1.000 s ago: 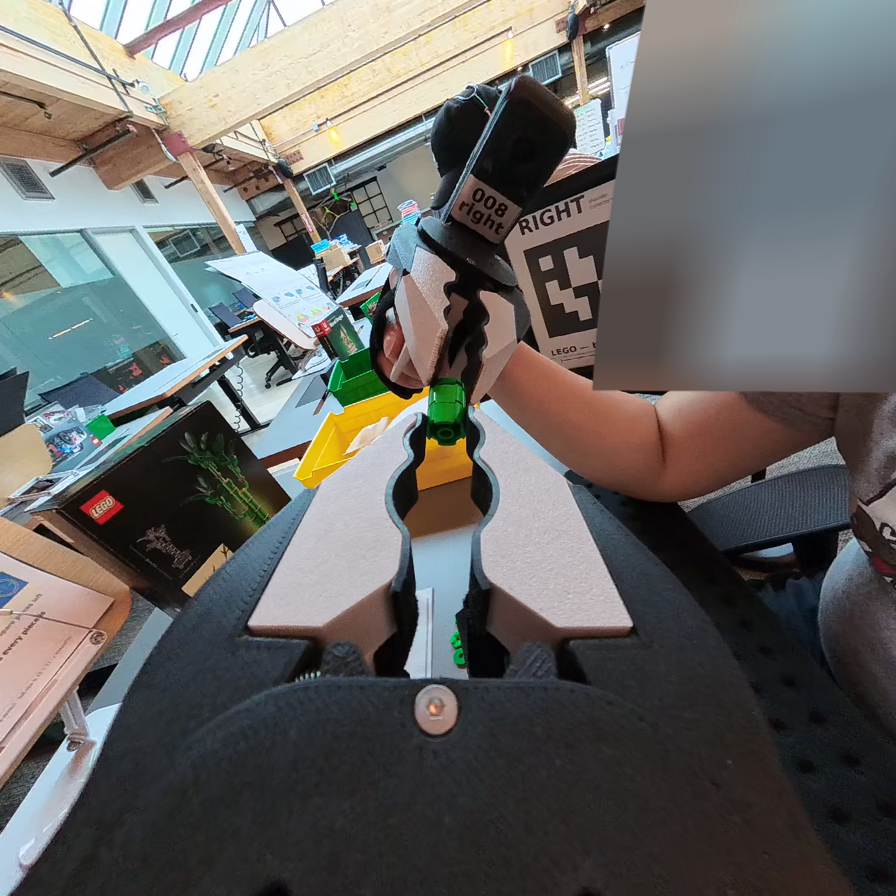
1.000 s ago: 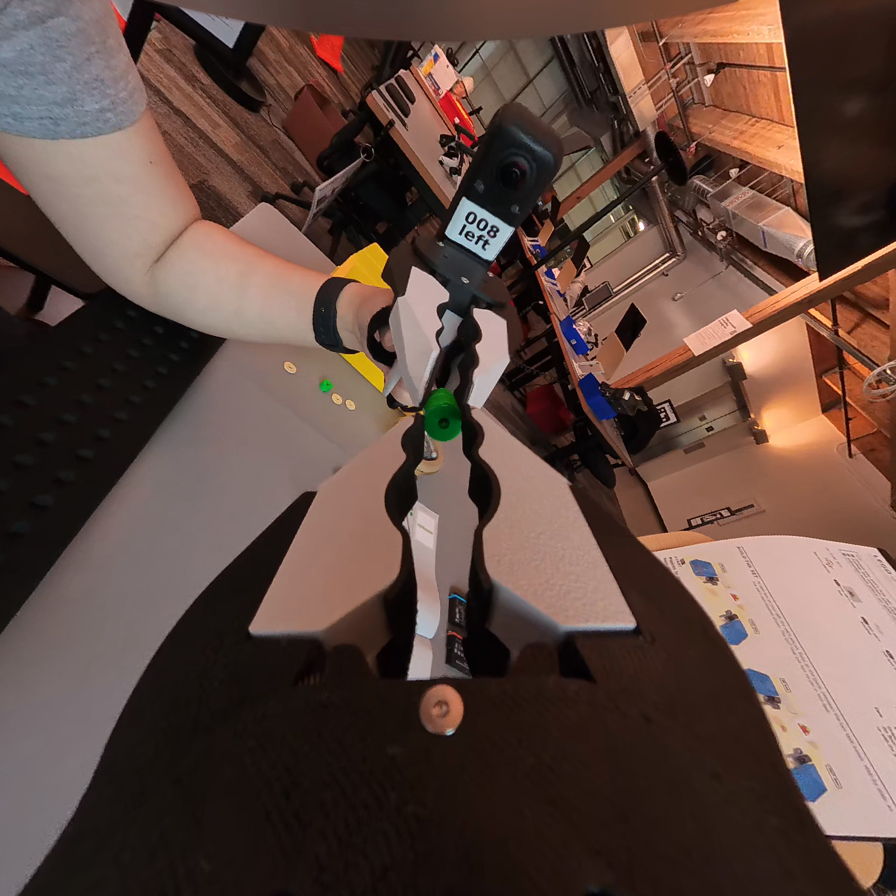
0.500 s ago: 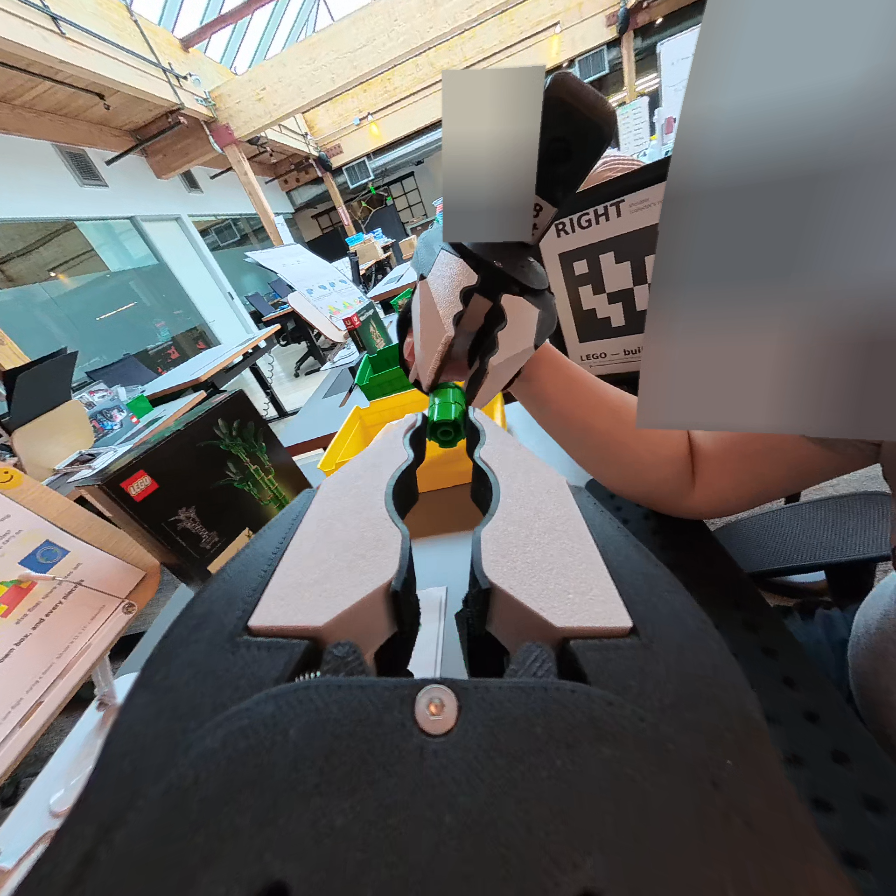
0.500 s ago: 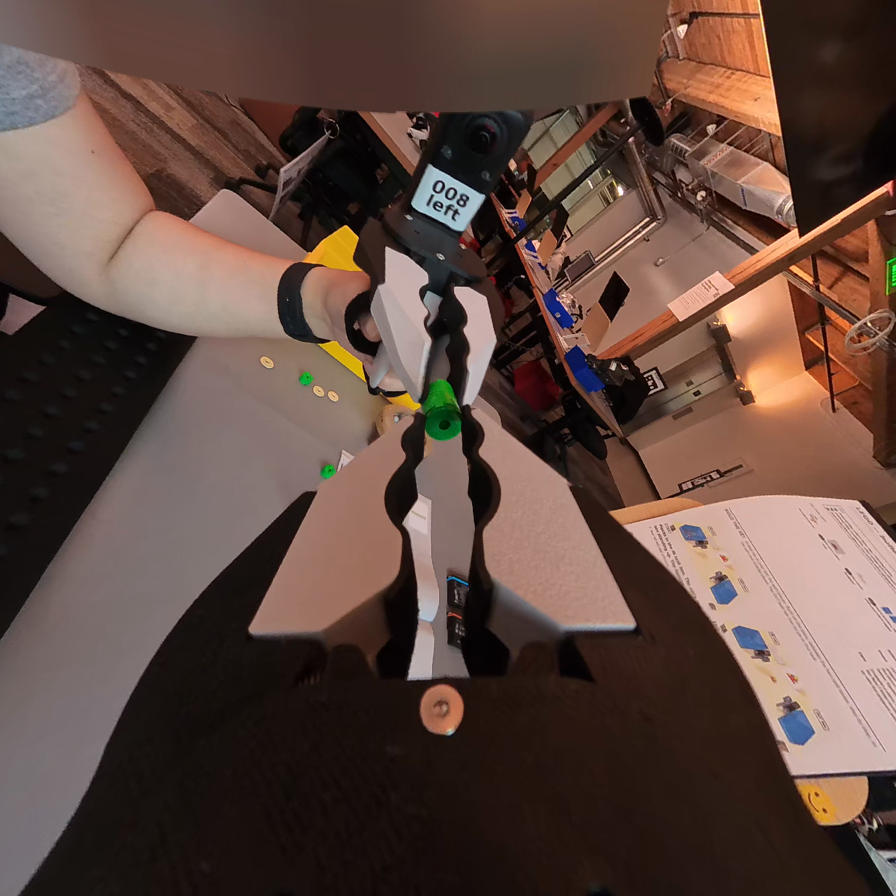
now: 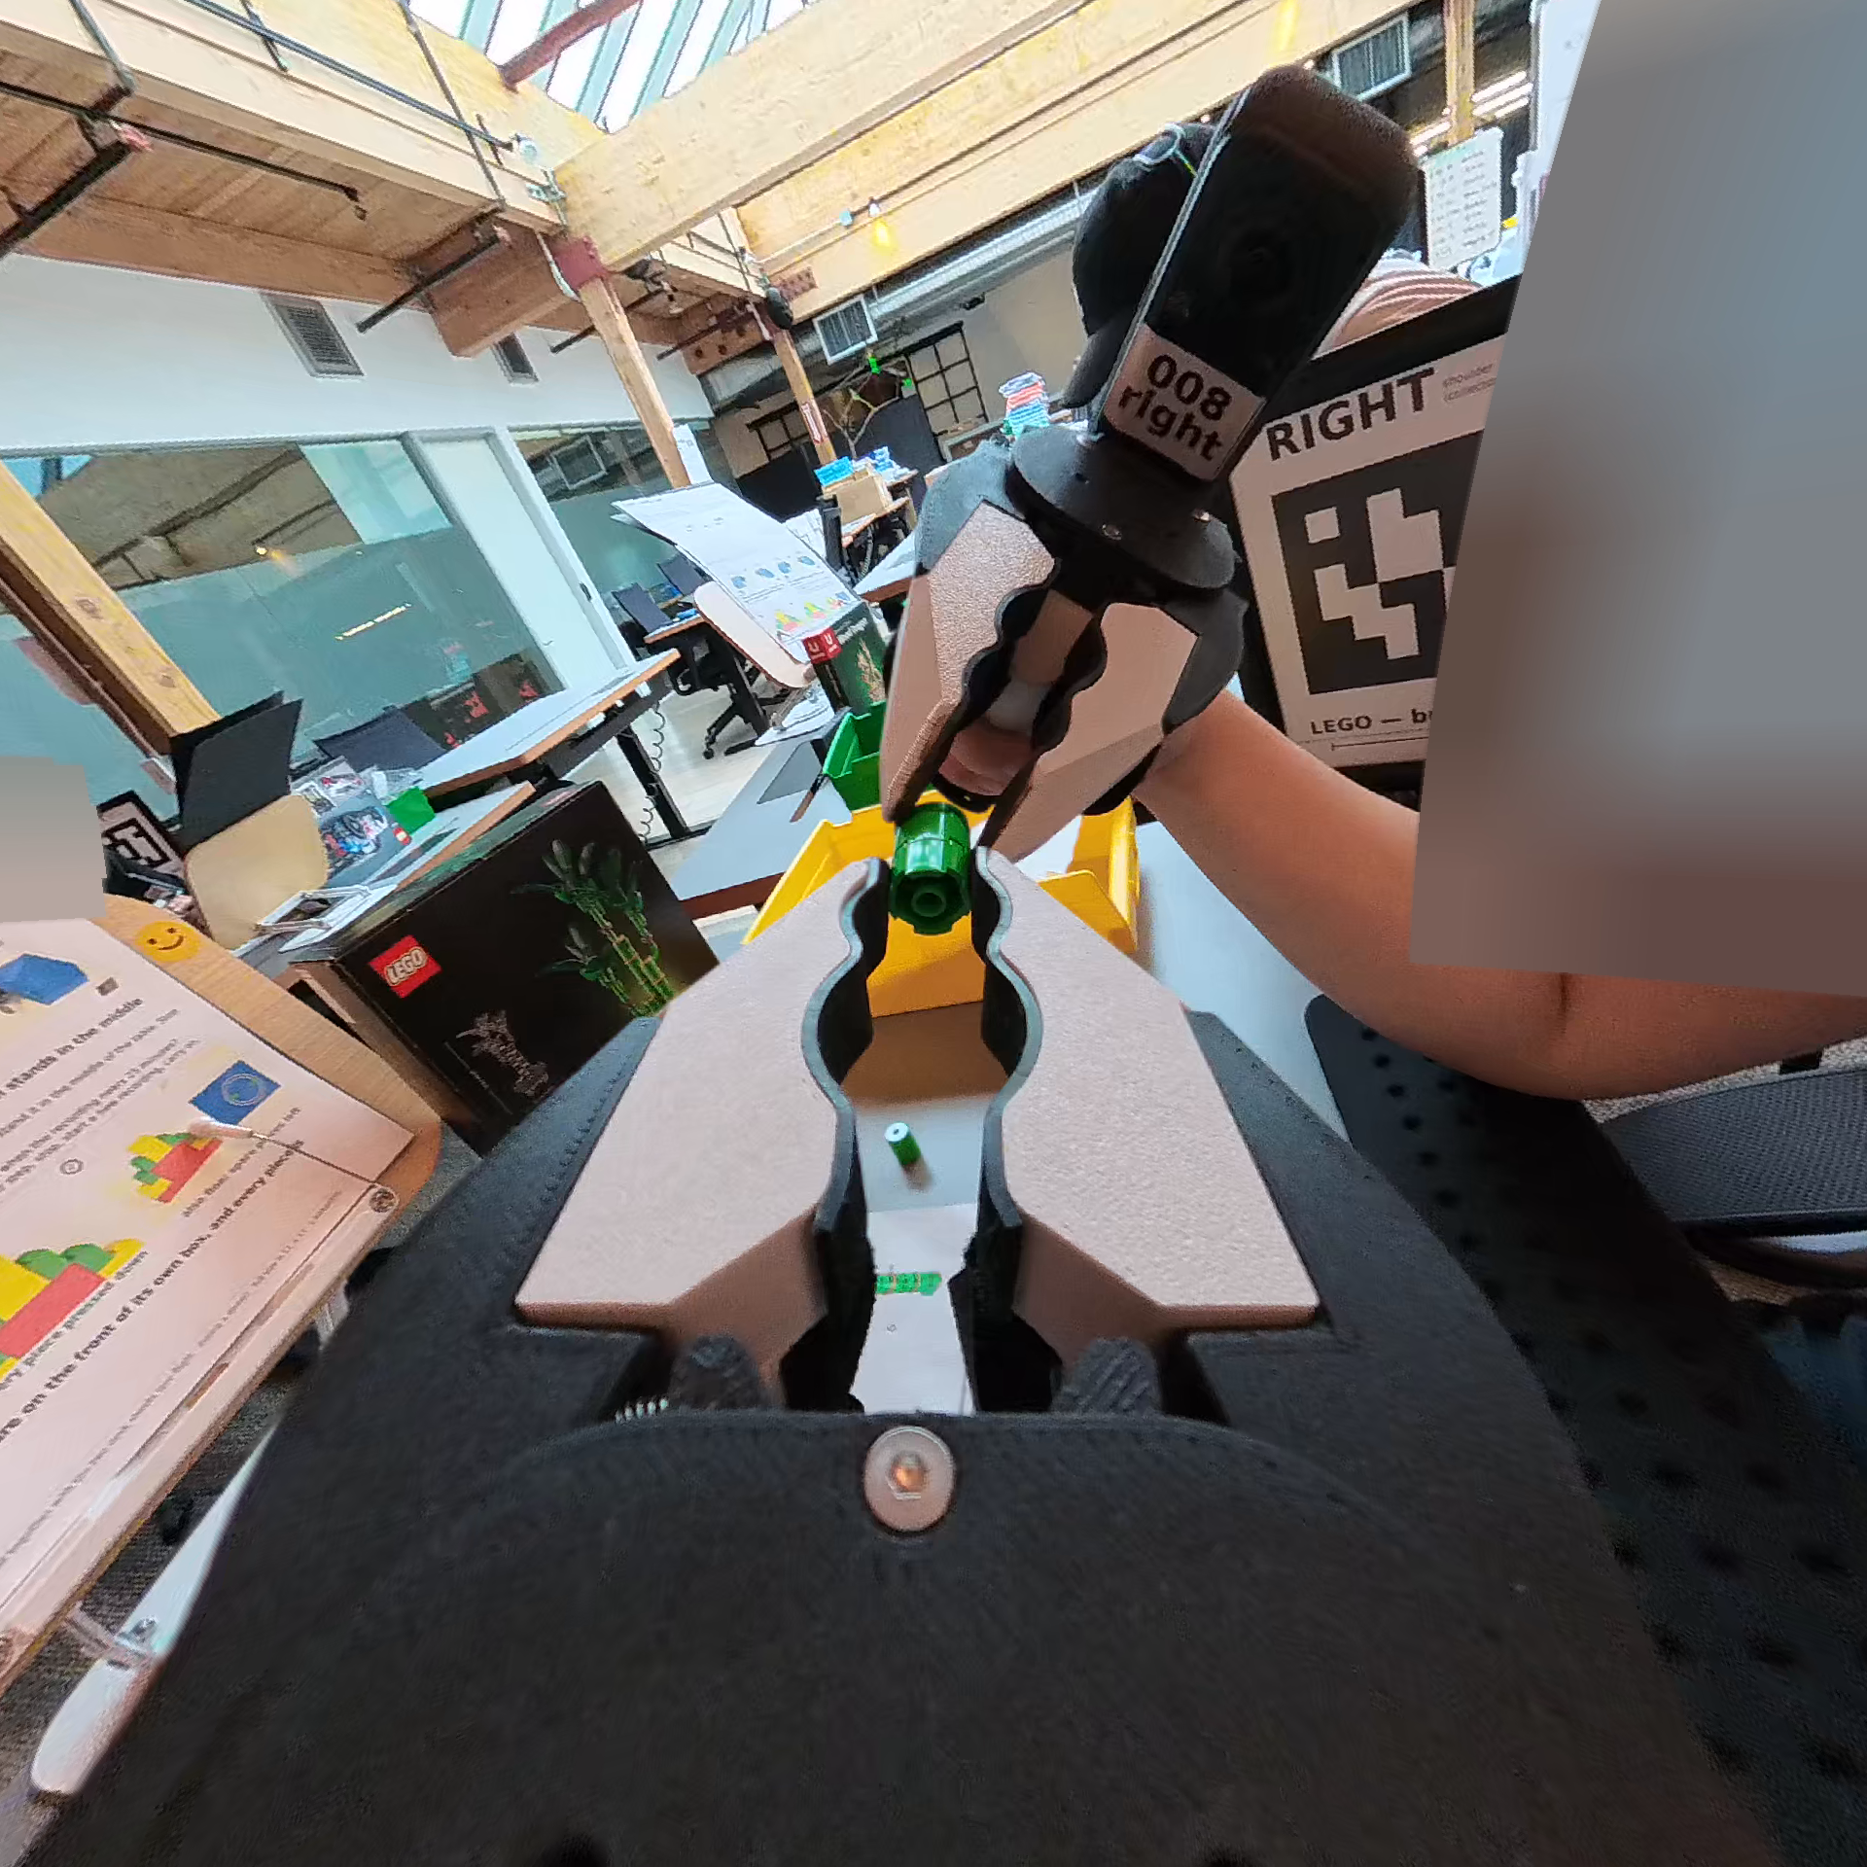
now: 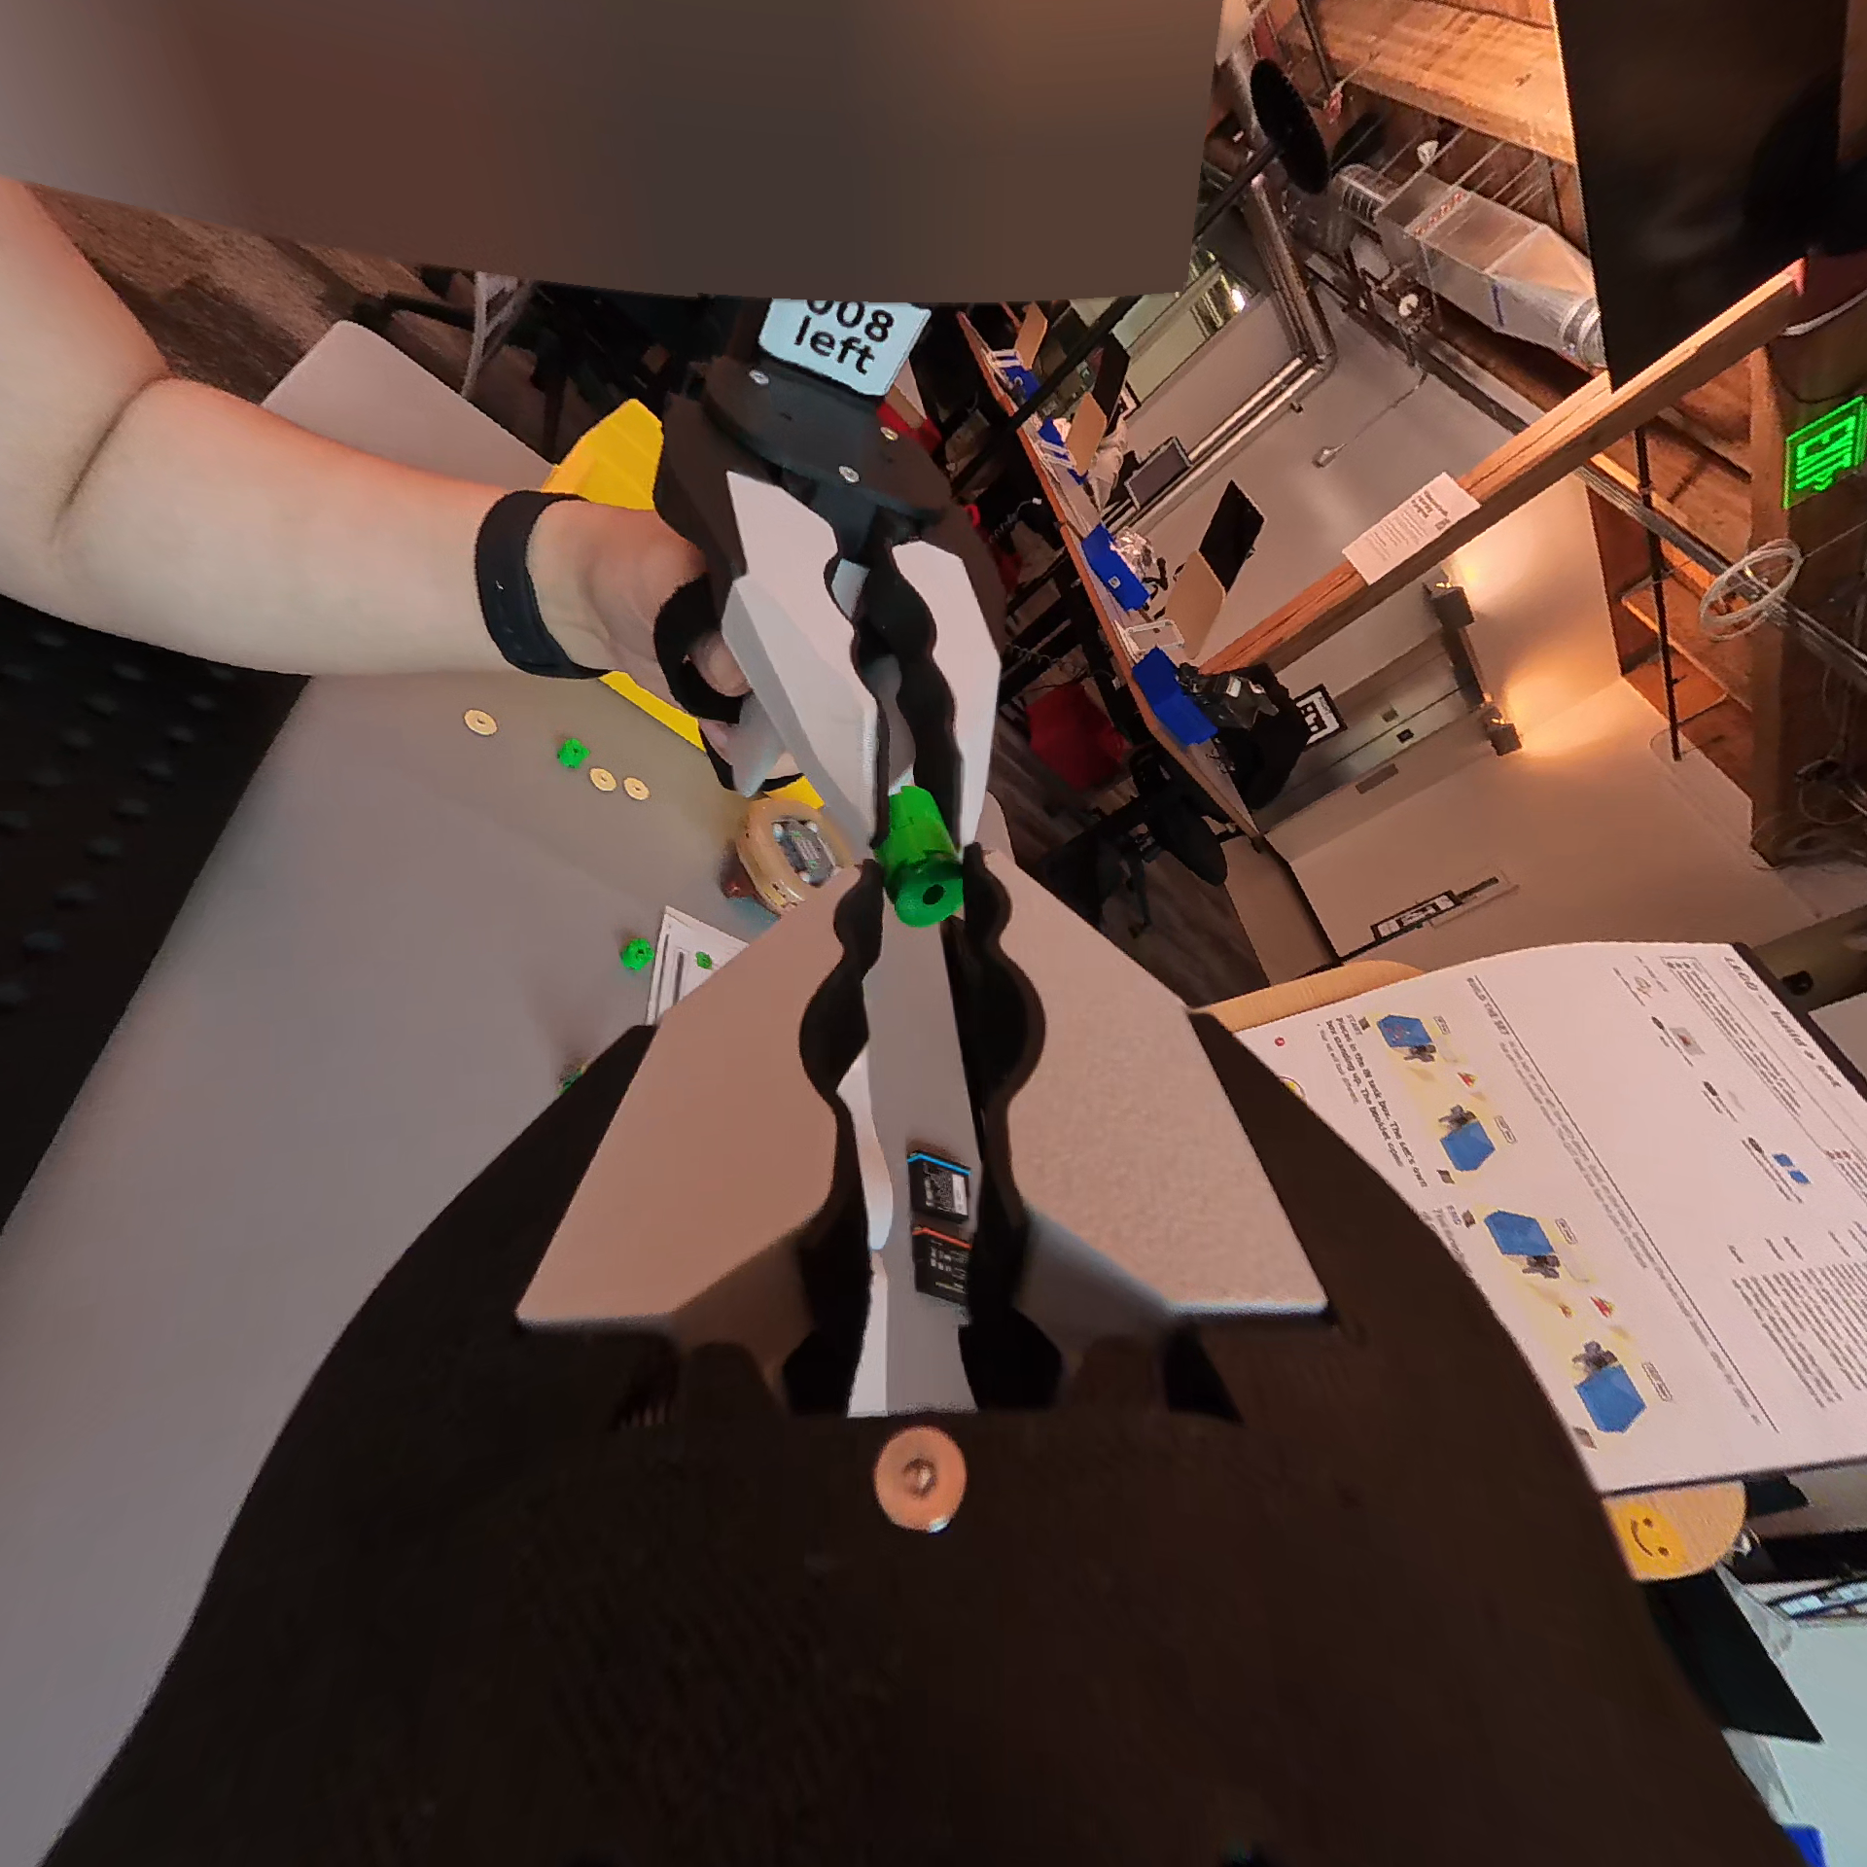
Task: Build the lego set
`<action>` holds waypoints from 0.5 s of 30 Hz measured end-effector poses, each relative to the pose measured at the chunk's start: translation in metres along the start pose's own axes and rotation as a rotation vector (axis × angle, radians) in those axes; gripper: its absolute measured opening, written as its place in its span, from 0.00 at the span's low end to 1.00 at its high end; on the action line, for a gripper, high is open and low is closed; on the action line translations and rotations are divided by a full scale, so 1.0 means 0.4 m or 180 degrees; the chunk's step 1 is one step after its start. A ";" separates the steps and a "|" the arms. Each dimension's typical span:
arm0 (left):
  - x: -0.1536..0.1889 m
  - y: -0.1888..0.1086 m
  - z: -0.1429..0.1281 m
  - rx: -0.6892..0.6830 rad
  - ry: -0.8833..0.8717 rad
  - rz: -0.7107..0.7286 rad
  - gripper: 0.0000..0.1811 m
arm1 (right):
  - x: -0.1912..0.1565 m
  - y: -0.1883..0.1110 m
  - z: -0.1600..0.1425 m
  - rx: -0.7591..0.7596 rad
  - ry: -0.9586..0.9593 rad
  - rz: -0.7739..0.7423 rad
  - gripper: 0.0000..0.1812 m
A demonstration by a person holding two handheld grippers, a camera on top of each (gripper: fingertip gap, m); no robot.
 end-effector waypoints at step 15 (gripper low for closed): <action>-0.033 -0.043 0.082 0.0942 -0.0200 0.0251 0.07 | 0.055 0.030 0.067 0.0627 -0.0239 -0.0757 0.06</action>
Point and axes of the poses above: each gripper's, where its closed fingertips meet, y out along the fingers, z out of its top, x = y × z across the jaws, the point moved 1 cm from there along -y, back along the fingers, and after that the axes turned 11 degrees about -z, right-handed, at the moved point
